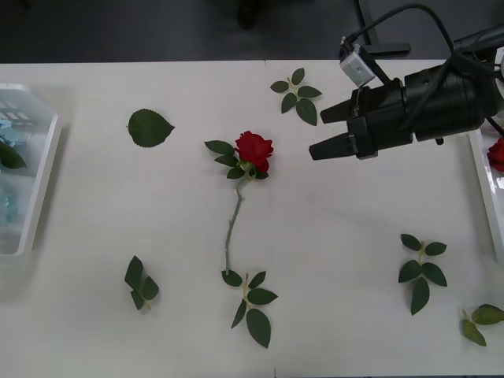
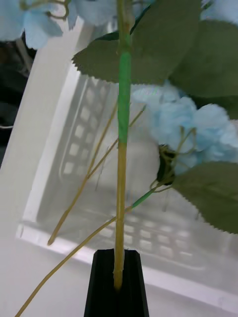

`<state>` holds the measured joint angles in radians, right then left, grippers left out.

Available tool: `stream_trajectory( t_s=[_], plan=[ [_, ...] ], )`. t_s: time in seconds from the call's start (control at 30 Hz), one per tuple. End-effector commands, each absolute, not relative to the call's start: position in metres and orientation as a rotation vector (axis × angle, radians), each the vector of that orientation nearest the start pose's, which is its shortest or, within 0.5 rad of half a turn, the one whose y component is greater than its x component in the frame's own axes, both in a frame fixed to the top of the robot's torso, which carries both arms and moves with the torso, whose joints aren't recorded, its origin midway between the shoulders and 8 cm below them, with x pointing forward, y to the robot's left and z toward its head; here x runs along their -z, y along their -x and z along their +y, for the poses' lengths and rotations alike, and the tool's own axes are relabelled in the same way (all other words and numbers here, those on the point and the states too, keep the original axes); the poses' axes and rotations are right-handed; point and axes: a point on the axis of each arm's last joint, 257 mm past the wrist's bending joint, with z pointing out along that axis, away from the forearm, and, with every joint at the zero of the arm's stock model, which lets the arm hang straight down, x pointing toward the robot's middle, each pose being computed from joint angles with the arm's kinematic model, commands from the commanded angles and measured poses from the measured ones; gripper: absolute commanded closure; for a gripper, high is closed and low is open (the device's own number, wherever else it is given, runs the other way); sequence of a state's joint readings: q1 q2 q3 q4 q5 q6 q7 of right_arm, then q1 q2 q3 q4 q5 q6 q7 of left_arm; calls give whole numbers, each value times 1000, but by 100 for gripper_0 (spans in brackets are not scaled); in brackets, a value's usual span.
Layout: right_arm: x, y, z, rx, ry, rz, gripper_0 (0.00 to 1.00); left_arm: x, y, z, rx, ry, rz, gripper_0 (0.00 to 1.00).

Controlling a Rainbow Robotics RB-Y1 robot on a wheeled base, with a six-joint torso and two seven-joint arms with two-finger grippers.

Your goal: Place the red flowers into the right box and the blue flowers into the left box. If a person shows an open palm, hand one flower to the person first, then continue sorting.

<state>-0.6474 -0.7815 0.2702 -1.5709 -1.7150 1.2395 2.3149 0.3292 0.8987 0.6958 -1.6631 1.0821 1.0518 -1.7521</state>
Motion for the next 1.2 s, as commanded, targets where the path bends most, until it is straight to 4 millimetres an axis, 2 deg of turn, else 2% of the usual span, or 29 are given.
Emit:
stream_trajectory(
  t_s=[0.03,0.1,0.17,0.37,0.57,0.73,0.8,0.97,1.03,1.2],
  plan=[
    [88,-465,-105,-710,1401,1696,0,192,-323,677,-331,273,2302,100],
    [88,-459,-103,-710,1447,1639,0,205,-317,690,-355,301,2297,100],
    [88,-456,-102,-703,1478,1594,0,211,-317,694,-368,301,2296,100],
    [91,-455,-104,-647,1543,1510,0,214,-327,688,-372,270,2300,96],
    [94,-466,-122,-605,1483,1542,0,218,-341,684,-431,197,2315,34],
    [98,-475,-146,-557,1469,1592,0,219,-349,679,-433,169,2271,0],
    [101,-477,-157,-548,1463,1622,0,215,-353,672,-426,146,2253,0],
    [113,-476,-170,-565,1463,1674,0,189,-369,627,-365,44,2199,0],
    [117,-477,-175,-544,1476,1686,0,185,-376,601,-261,61,2187,0],
    [122,-476,-182,-506,1508,1703,0,183,-389,551,-38,142,2198,0]
  ],
)
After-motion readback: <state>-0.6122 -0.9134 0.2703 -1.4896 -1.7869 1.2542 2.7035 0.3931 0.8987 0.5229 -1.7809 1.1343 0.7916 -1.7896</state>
